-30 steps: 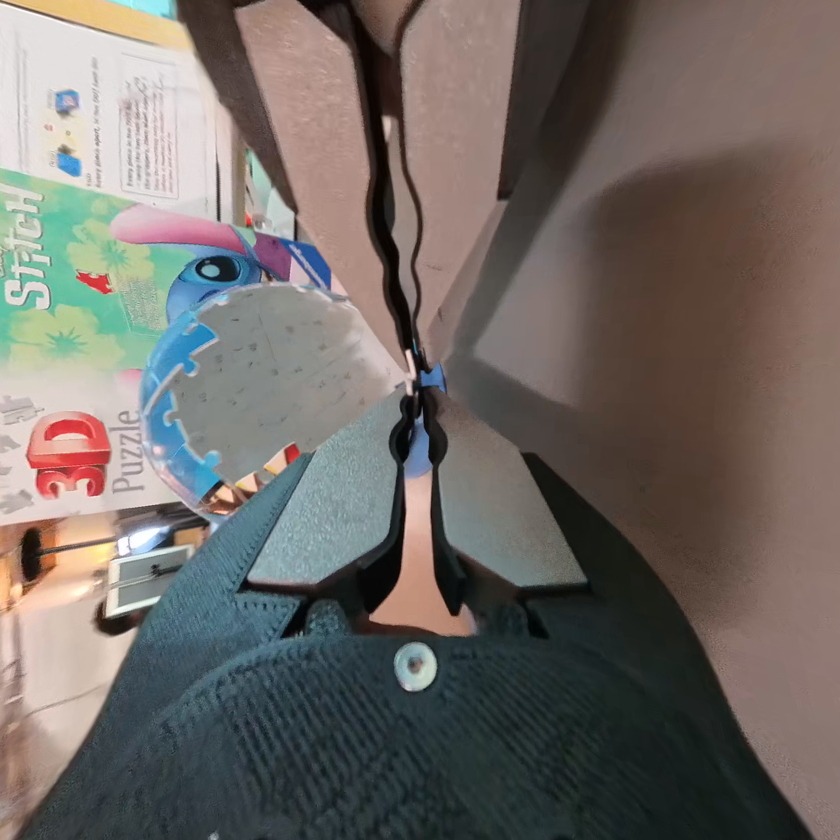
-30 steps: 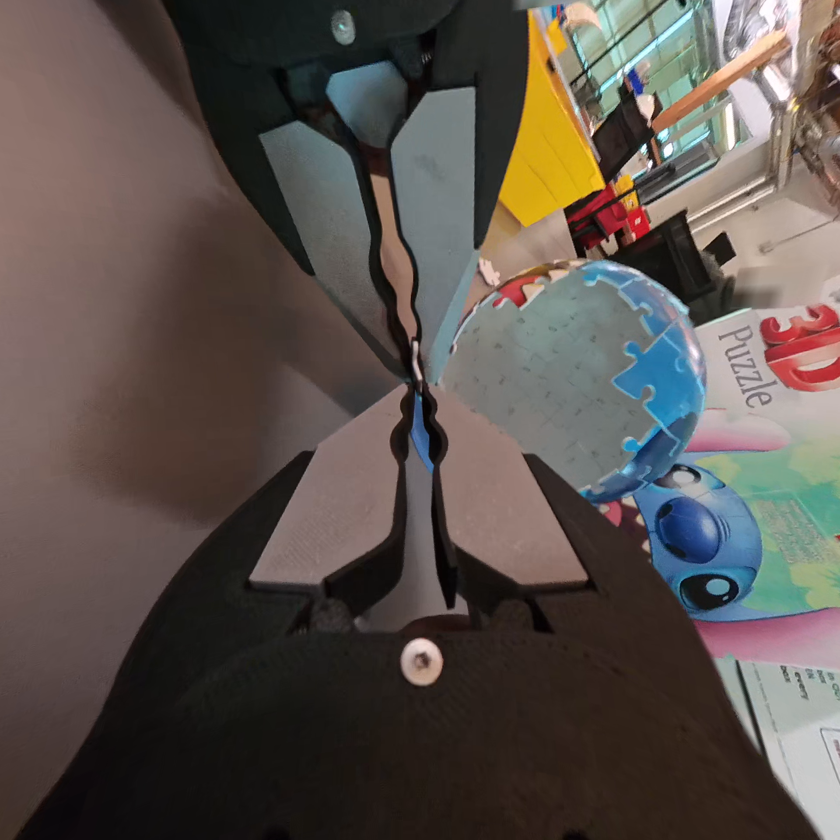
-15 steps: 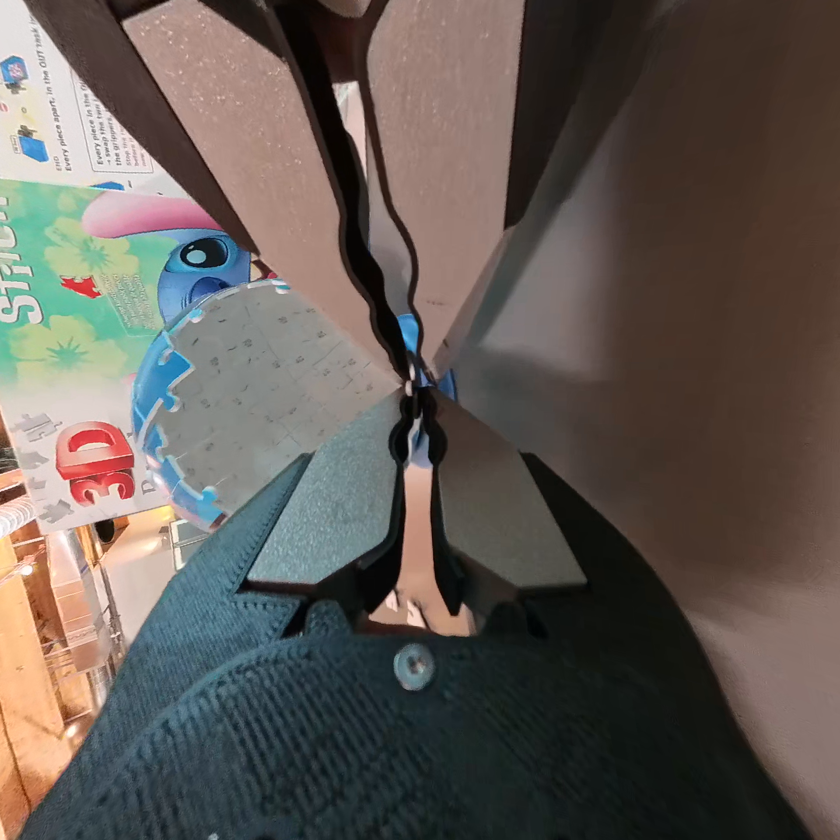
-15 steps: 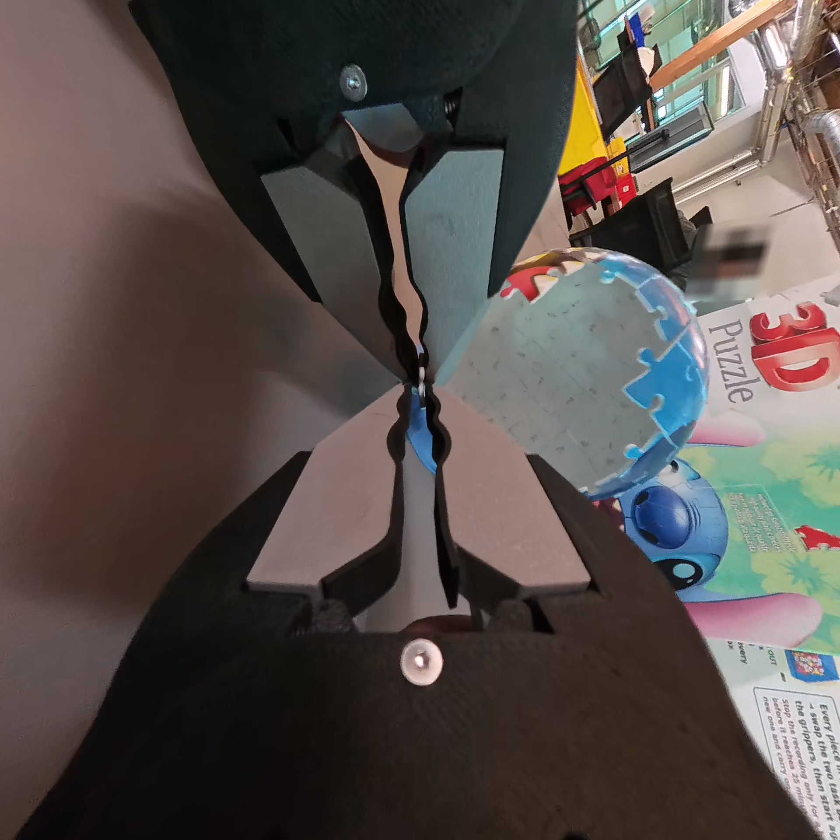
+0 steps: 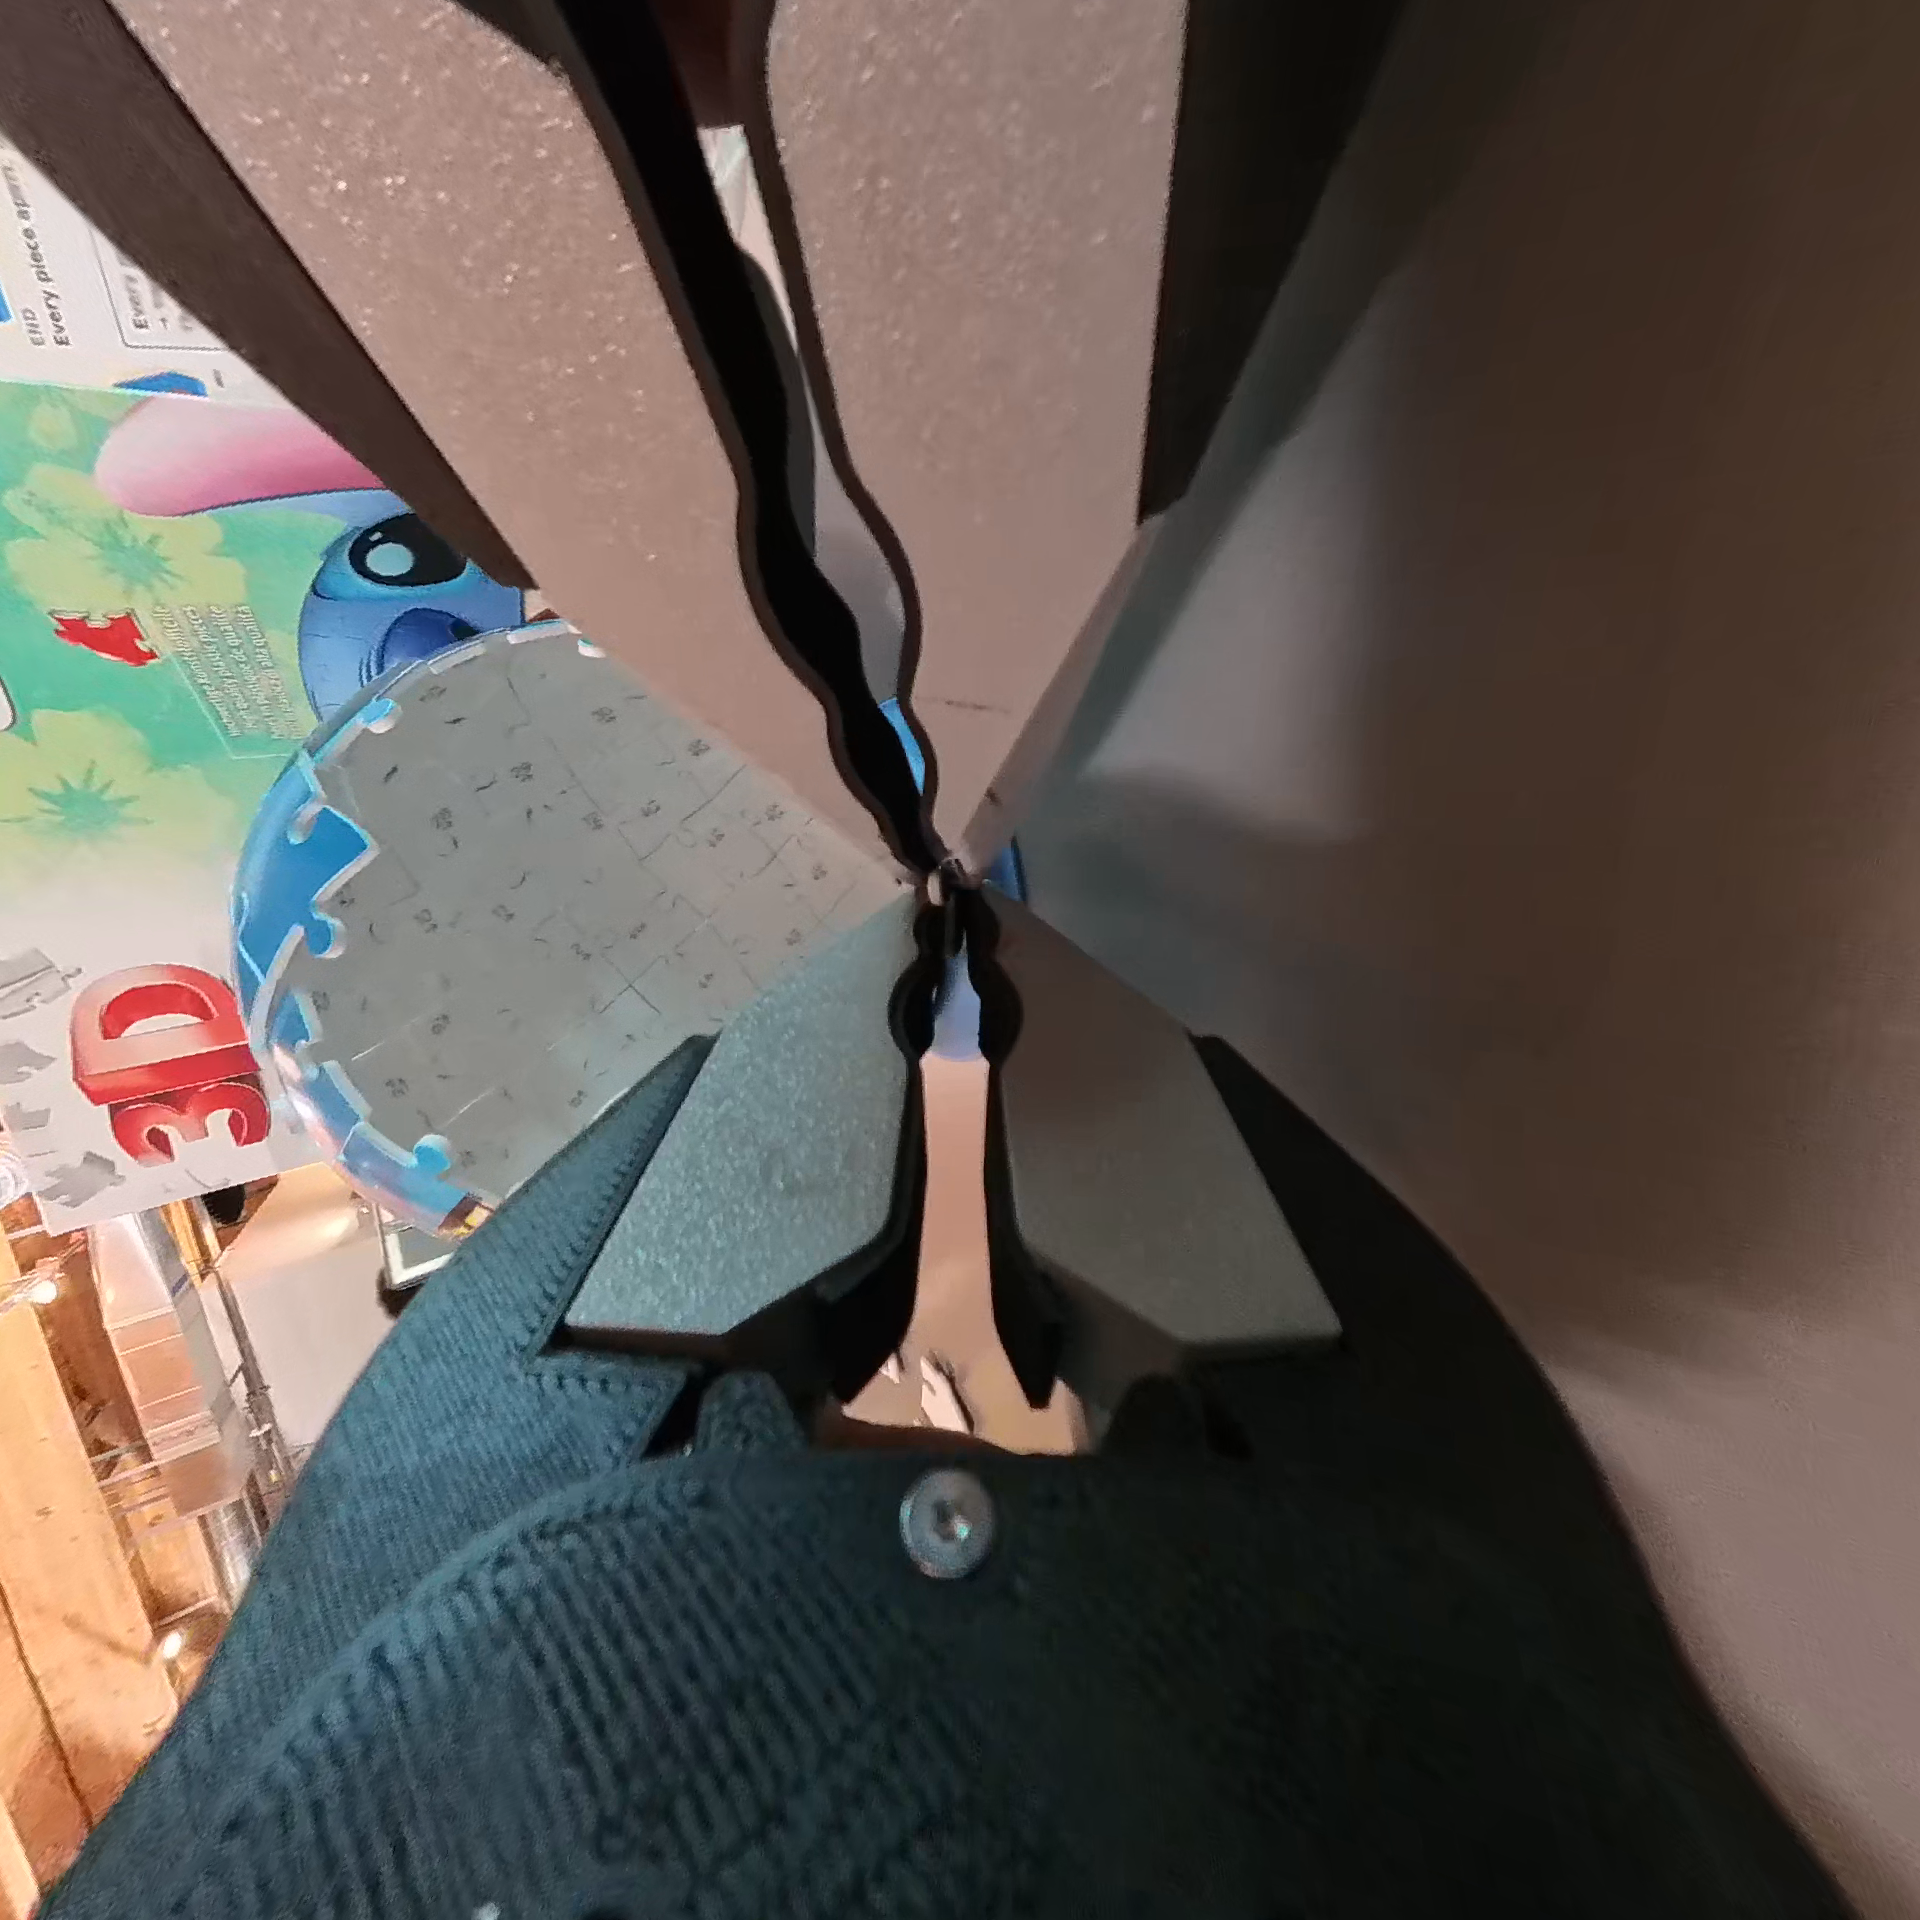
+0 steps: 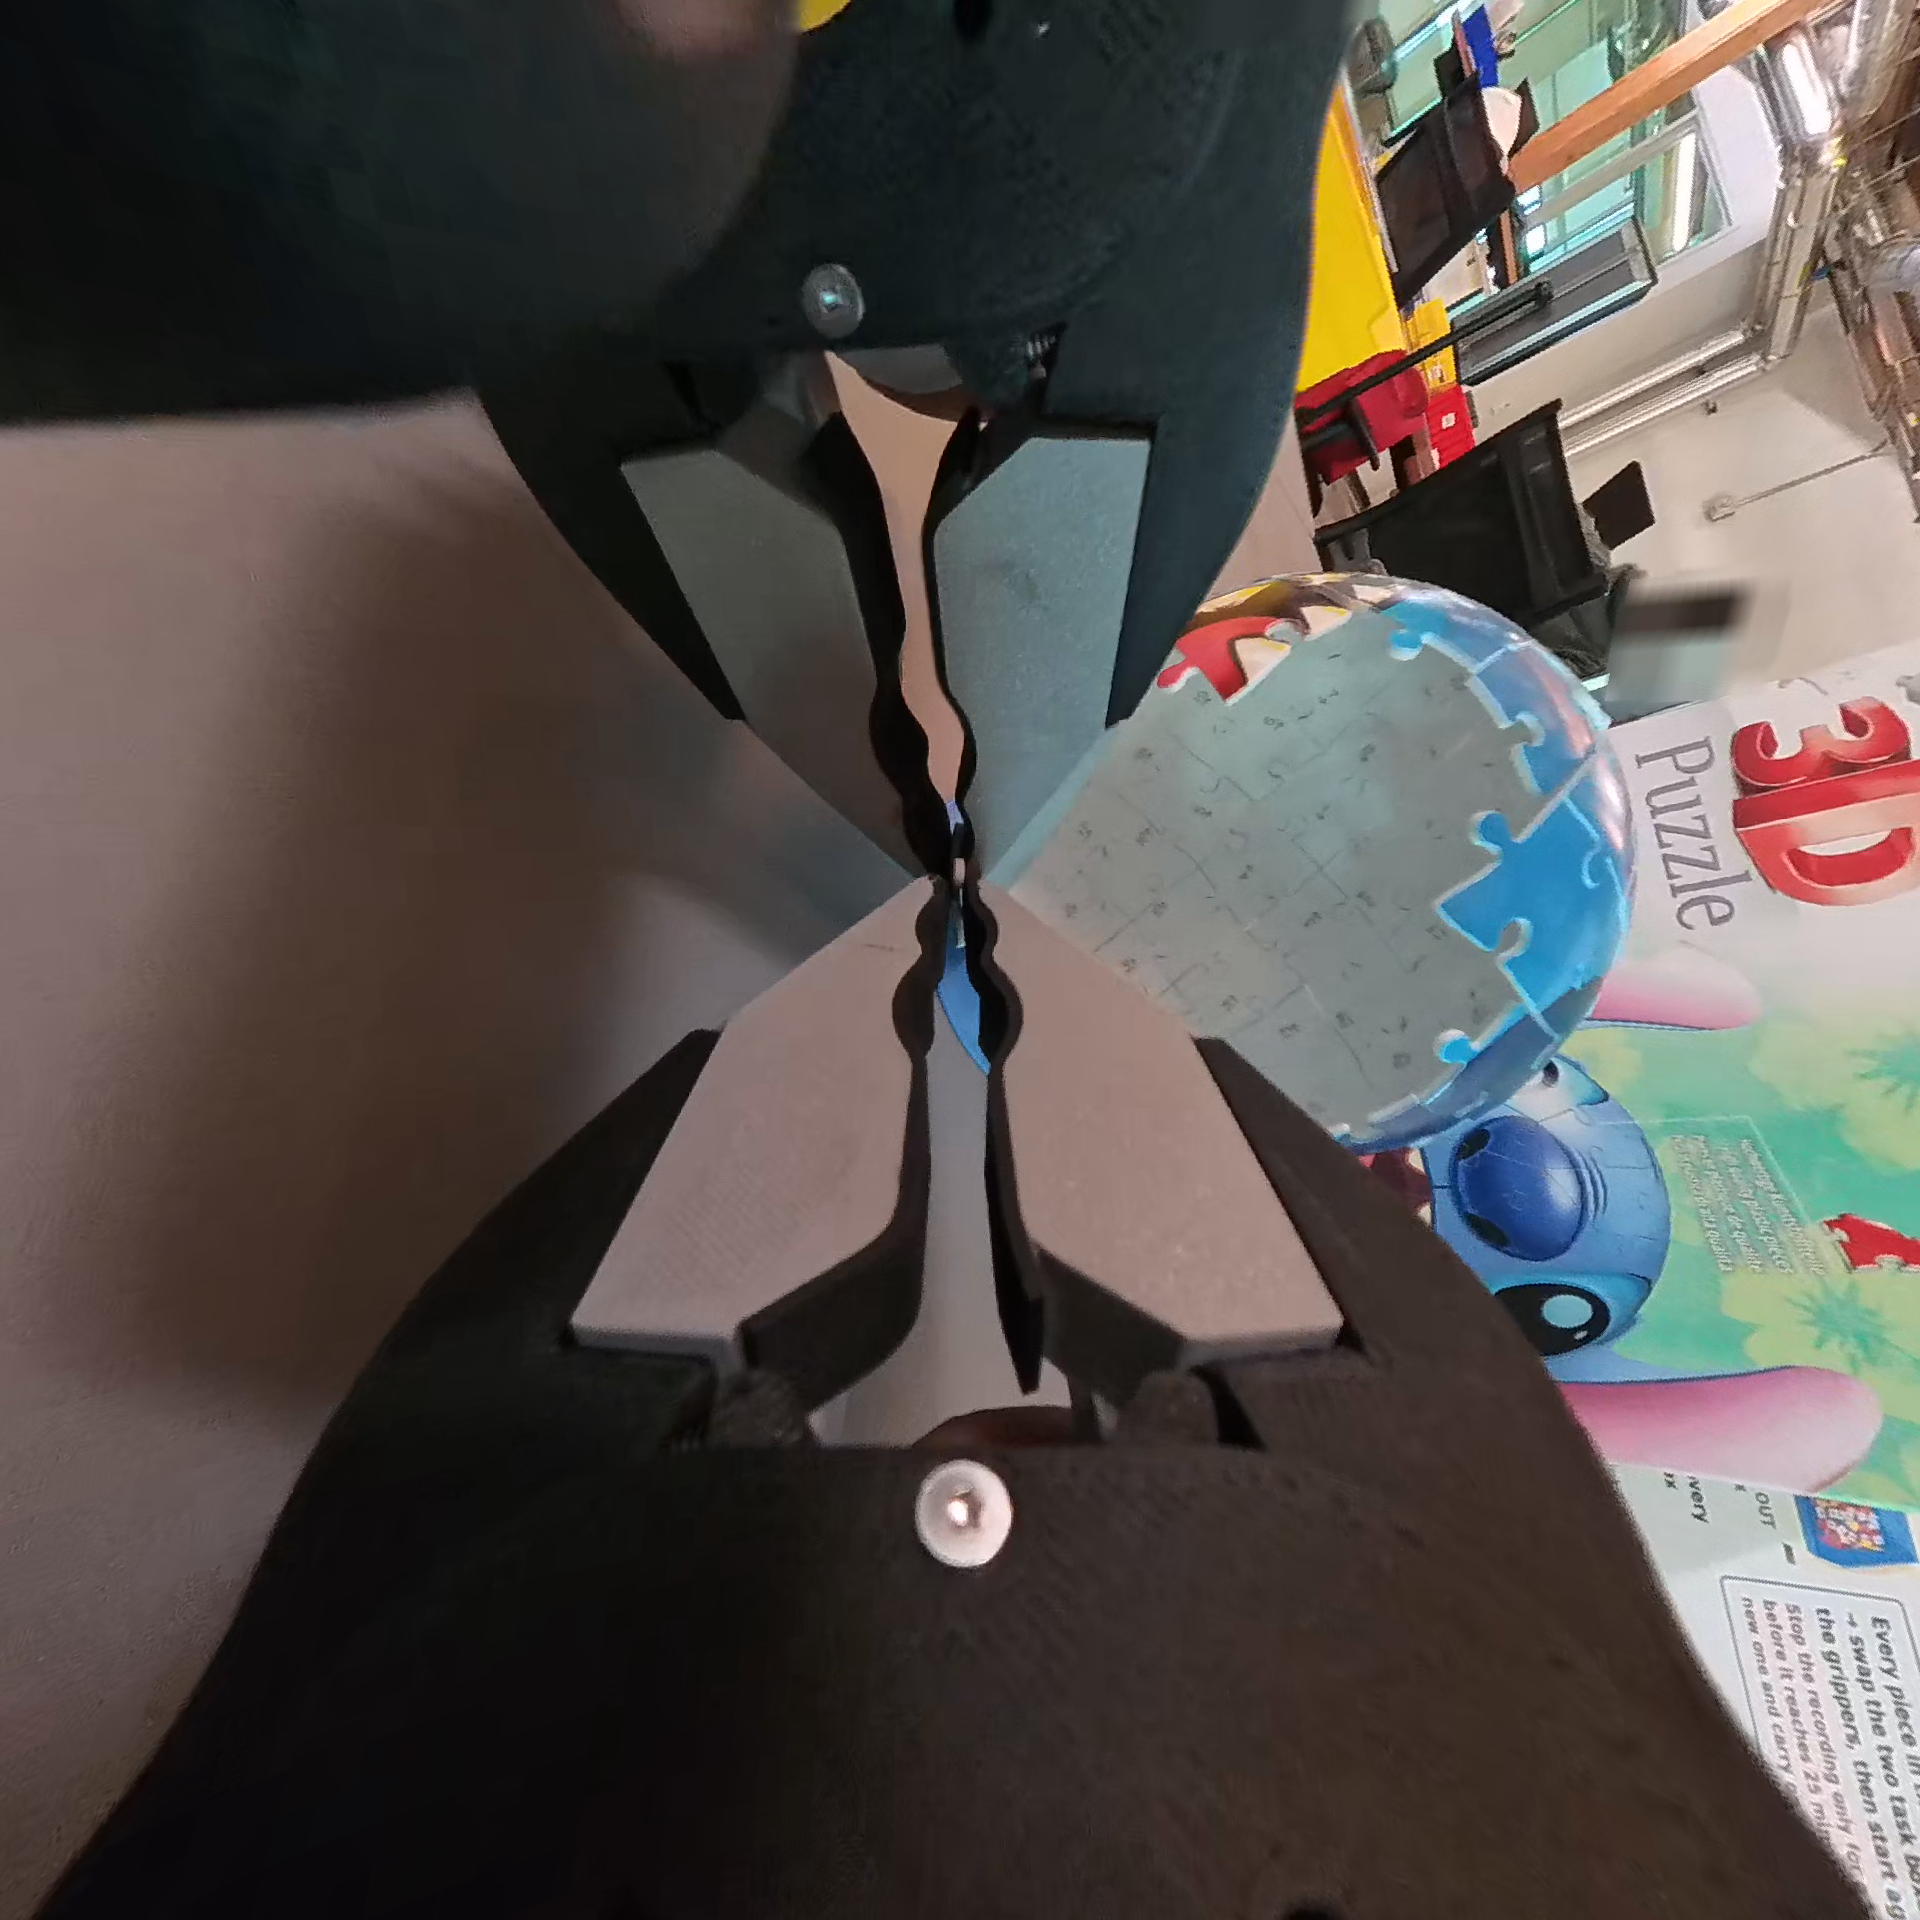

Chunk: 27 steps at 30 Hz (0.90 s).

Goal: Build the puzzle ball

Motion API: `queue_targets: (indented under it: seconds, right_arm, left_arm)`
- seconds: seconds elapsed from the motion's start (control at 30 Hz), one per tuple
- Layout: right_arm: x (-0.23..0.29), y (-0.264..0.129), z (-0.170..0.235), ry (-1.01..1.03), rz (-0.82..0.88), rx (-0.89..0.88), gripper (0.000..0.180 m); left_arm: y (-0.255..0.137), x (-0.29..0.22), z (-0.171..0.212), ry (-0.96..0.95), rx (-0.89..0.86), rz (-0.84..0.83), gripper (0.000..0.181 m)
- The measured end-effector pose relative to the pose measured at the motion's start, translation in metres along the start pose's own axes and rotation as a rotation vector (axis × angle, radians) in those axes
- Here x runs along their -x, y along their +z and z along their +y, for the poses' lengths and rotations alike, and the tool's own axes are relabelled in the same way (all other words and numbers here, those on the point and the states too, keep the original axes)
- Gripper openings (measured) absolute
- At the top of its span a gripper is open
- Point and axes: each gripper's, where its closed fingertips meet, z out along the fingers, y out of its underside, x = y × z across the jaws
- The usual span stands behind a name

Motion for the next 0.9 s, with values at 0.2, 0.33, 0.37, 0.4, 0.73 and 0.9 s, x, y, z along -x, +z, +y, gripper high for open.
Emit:
queue_targets:
  seconds: [0.2, 0.33, 0.37, 0.4, 0.73, 0.9]
  right_arm:
    - [-0.0003, -0.0014, -0.0005, -0.005, 0.001, -0.005, 0.000]
    - [0.0006, -0.0028, -0.0031, 0.001, -0.006, -0.031, 0.000]
    - [-0.0005, -0.0031, -0.0025, 0.007, -0.004, -0.035, 0.000]
    - [-0.0015, -0.0040, -0.0024, 0.013, -0.004, -0.042, 0.000]
    - [-0.0013, -0.0026, 0.0007, -0.017, 0.000, -0.018, 0.000]
    - [-0.0032, -0.0022, 0.0004, -0.017, 0.006, -0.018, 0.000]
  left_arm:
    - [0.0002, 0.0010, -0.0017, -0.046, -0.042, 0.000, 0.015]
    - [0.0001, 0.0045, -0.0013, -0.074, -0.076, -0.011, 0.007]
    - [-0.0005, 0.0036, -0.0019, -0.061, -0.083, -0.009, 0.002]
    - [-0.0007, 0.0031, -0.0023, -0.051, -0.085, -0.012, 0.001]
    - [0.0039, 0.0037, -0.0028, 0.037, -0.028, -0.059, 0.000]
    - [0.0042, 0.0050, -0.0028, 0.019, -0.046, -0.064, 0.000]
